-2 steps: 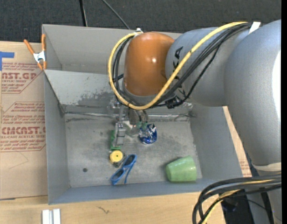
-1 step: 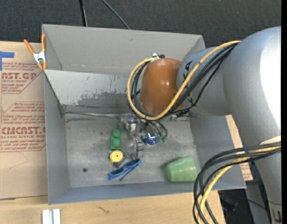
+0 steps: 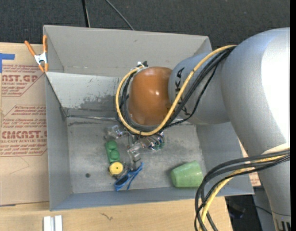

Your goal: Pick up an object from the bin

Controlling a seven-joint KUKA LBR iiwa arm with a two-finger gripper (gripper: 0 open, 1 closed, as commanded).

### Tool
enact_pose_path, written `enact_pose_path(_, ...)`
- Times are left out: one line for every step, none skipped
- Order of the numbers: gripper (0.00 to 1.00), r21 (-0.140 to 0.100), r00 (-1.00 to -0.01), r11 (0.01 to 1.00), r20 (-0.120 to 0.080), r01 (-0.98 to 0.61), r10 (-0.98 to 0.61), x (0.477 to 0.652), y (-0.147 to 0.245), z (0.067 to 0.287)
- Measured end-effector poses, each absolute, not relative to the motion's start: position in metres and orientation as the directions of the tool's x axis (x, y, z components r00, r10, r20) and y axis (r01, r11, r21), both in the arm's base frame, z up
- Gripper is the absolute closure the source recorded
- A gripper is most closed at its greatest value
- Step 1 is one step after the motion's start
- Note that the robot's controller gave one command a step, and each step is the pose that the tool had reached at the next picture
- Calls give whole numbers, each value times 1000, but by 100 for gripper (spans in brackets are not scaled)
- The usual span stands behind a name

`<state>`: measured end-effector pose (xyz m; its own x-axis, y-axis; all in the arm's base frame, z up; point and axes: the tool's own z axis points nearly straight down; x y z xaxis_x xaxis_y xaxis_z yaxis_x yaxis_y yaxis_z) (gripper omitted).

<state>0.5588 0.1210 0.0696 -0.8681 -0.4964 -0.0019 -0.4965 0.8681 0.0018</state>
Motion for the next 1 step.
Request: enact_pose_path(100,0,-870,870,-5,-493,-493,560,120,70)
